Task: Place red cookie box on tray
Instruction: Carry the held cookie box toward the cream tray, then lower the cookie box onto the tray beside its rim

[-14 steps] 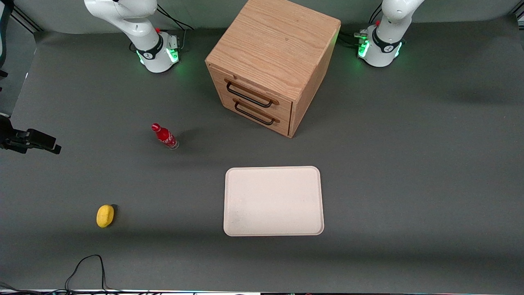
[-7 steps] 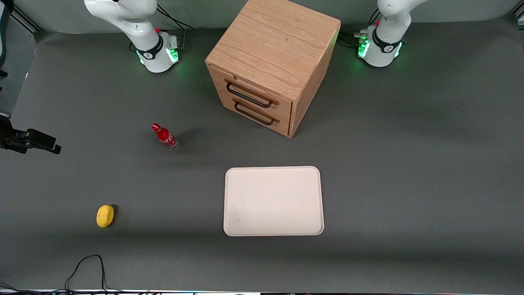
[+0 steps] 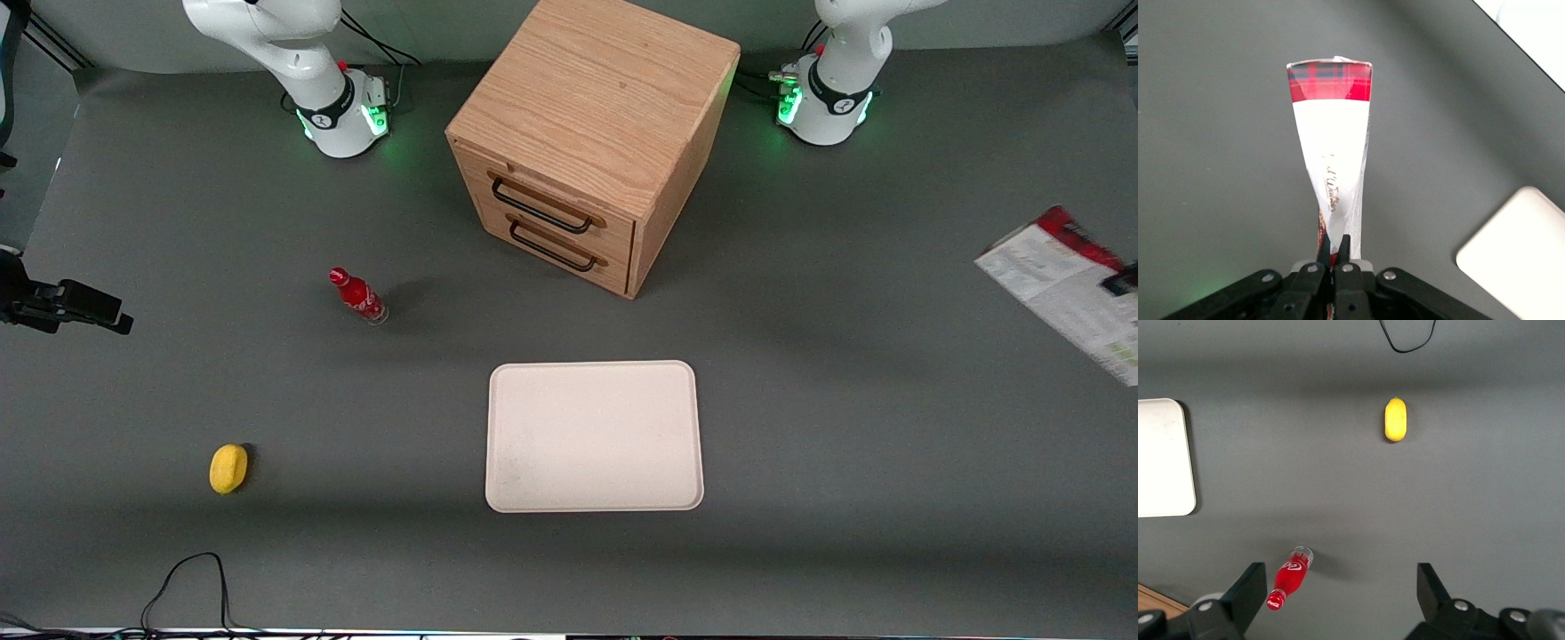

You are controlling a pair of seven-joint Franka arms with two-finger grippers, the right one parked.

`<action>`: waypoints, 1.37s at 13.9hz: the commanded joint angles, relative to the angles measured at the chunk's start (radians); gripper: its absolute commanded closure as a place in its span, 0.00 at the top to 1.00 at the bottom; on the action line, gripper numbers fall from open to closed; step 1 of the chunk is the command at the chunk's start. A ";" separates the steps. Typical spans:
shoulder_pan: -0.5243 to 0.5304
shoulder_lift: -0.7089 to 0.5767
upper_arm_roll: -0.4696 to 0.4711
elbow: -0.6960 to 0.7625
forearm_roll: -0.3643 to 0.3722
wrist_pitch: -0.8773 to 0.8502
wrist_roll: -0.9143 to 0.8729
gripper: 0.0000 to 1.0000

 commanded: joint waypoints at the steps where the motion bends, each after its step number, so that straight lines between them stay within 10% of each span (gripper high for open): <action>1: -0.106 0.070 -0.014 0.119 -0.005 -0.044 0.000 0.00; 19: -0.590 0.254 -0.076 0.272 0.138 0.025 0.039 0.00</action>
